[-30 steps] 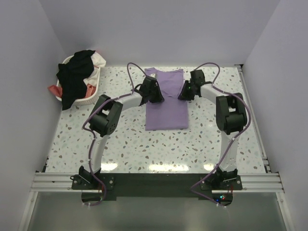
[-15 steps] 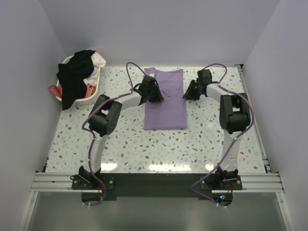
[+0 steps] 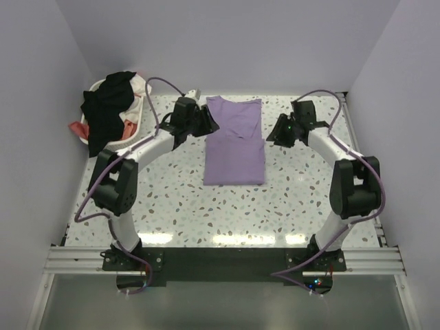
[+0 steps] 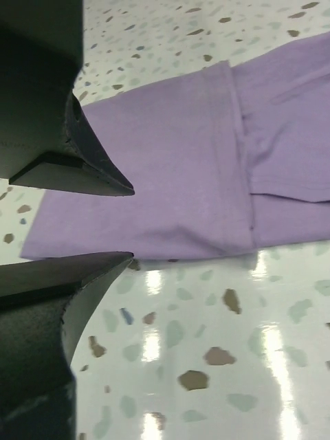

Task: Fold and stack the t-shirts
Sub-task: Fold the tshirt

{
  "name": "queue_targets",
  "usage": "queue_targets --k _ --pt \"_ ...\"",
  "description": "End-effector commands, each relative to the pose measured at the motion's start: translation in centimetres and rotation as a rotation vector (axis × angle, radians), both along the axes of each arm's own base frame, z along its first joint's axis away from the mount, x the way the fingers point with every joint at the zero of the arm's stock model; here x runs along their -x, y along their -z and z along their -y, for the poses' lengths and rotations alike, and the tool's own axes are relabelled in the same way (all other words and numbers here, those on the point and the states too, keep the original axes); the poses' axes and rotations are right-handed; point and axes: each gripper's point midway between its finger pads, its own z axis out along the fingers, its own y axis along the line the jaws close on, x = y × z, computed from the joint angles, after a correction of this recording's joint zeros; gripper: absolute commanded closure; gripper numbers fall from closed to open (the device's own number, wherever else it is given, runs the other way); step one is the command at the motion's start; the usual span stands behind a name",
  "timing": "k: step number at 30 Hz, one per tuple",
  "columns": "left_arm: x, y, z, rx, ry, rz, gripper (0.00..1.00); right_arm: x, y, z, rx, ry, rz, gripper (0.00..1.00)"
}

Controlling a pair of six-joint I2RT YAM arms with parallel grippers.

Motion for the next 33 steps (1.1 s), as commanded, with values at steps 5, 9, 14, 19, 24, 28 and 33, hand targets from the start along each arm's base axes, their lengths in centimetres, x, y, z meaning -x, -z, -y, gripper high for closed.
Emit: queue_targets --k 5,9,14,19,24,28,33 --pt "7.6 1.7 -1.5 0.152 -0.011 -0.024 0.49 7.4 1.8 -1.9 -0.039 -0.078 -0.035 0.58" --pt "10.0 1.9 -1.9 0.184 0.005 -0.022 0.50 9.2 2.6 -3.7 -0.008 -0.125 -0.032 0.59" --pt "11.8 2.6 -0.9 0.171 0.045 -0.032 0.55 10.1 2.2 -4.3 -0.010 -0.106 -0.007 0.66" --pt "12.5 3.2 0.4 0.160 0.072 -0.041 0.58 10.2 0.7 -5.6 -0.064 -0.109 0.046 0.68" --pt "12.7 4.0 2.1 0.176 0.107 -0.058 0.61 10.2 1.3 -8.0 -0.109 -0.158 0.026 0.72" --pt "12.8 4.1 4.5 0.209 0.160 -0.054 0.63 11.0 2.9 -9.3 -0.133 -0.181 -0.010 0.74" --pt "13.5 7.0 4.9 0.181 0.154 -0.119 0.65 12.2 5.6 -8.4 -0.096 -0.161 -0.064 0.75"
